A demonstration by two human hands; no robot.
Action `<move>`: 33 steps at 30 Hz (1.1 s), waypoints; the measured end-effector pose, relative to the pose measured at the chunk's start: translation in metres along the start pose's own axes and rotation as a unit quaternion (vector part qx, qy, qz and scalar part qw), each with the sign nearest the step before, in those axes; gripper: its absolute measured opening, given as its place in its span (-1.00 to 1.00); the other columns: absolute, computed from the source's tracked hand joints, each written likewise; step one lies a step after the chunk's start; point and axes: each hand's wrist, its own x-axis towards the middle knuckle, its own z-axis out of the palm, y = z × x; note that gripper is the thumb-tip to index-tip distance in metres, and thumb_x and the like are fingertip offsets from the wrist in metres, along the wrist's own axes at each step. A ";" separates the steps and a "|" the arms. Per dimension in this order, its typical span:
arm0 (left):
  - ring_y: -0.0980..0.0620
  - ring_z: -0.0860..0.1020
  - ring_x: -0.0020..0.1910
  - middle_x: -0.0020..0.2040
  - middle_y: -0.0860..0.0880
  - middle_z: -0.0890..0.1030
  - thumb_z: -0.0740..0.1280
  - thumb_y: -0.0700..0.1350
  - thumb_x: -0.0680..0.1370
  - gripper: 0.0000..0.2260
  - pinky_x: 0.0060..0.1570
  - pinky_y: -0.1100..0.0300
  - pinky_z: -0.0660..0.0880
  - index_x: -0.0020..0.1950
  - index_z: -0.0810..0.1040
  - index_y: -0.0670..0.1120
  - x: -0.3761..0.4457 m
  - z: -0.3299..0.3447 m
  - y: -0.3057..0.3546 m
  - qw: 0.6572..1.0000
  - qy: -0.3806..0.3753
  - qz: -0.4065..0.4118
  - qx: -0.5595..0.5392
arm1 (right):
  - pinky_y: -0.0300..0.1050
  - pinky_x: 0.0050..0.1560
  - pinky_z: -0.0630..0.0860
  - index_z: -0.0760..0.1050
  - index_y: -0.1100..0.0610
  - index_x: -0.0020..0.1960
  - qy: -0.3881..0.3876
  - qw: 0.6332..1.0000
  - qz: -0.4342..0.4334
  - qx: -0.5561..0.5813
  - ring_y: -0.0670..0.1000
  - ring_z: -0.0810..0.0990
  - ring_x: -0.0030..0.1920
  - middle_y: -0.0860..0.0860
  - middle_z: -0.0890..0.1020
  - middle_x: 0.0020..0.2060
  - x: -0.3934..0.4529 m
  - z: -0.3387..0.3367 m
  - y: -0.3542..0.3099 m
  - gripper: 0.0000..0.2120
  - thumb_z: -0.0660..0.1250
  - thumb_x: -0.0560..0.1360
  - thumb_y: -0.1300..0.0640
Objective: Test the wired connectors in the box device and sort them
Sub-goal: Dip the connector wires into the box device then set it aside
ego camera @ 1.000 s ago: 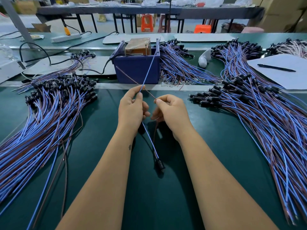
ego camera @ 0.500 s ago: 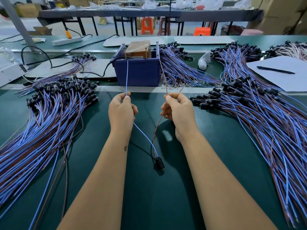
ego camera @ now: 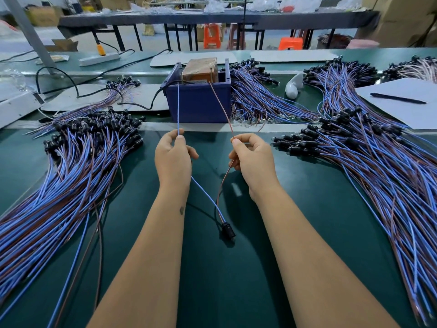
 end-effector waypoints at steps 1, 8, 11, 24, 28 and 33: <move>0.07 0.33 -0.48 -0.53 0.06 0.51 0.13 -0.15 0.63 -0.80 -0.43 0.20 0.25 0.06 0.52 0.07 0.000 0.000 0.000 1.000 -0.001 -0.001 -0.001 | -0.36 -0.43 0.41 0.50 0.08 -0.12 0.002 1.000 -0.001 0.001 -0.06 0.50 -0.40 0.03 0.54 -0.37 0.000 0.000 0.000 -0.86 0.26 0.60 0.22; 0.10 0.25 -0.55 -0.51 0.03 0.53 0.15 -0.12 0.64 -0.78 -0.49 0.25 0.25 0.18 0.54 0.03 -0.001 0.001 0.001 1.000 -0.009 -0.004 0.013 | -0.36 -0.42 0.42 0.52 0.21 0.03 0.020 1.000 -0.009 0.019 -0.09 0.48 -0.38 0.07 0.54 -0.32 -0.003 -0.001 -0.004 -0.91 0.25 0.60 0.23; 0.10 0.25 -0.55 -0.51 0.03 0.54 0.15 -0.12 0.64 -0.78 -0.47 0.23 0.24 0.18 0.54 0.03 -0.001 0.001 0.001 1.000 -0.012 -0.003 0.017 | -0.37 -0.42 0.42 0.53 0.24 0.06 0.024 1.000 -0.008 0.015 -0.09 0.48 -0.37 0.08 0.54 -0.30 -0.003 -0.001 -0.005 -0.88 0.25 0.61 0.23; 0.08 0.26 -0.52 -0.50 0.02 0.55 0.15 -0.12 0.64 -0.78 -0.44 0.21 0.25 0.20 0.53 0.01 -0.001 0.001 0.001 1.000 -0.008 0.004 0.026 | -0.37 -0.41 0.43 0.52 0.20 0.02 0.019 1.000 -0.007 0.006 -0.08 0.49 -0.35 0.07 0.53 -0.31 -0.006 -0.002 -0.007 -0.91 0.23 0.61 0.24; 0.07 0.24 -0.52 -0.50 0.01 0.56 0.15 -0.12 0.63 -0.78 -0.46 0.22 0.25 0.19 0.53 0.00 -0.001 0.002 0.001 1.000 -0.007 0.005 0.028 | -0.38 -0.41 0.43 0.51 0.18 0.00 0.018 1.000 -0.006 0.008 -0.09 0.49 -0.36 0.06 0.54 -0.31 -0.005 -0.002 -0.006 -0.91 0.24 0.61 0.23; 0.10 0.33 -0.56 -0.47 0.02 0.60 0.16 -0.13 0.63 -0.82 -0.51 0.30 0.33 0.11 0.55 0.00 -0.001 0.002 0.002 0.999 -0.027 -0.002 0.038 | -0.31 -0.36 0.48 0.51 0.08 -0.08 0.017 0.999 -0.032 -0.023 -0.12 0.52 -0.36 0.02 0.55 -0.33 -0.006 -0.001 -0.003 -0.88 0.25 0.60 0.21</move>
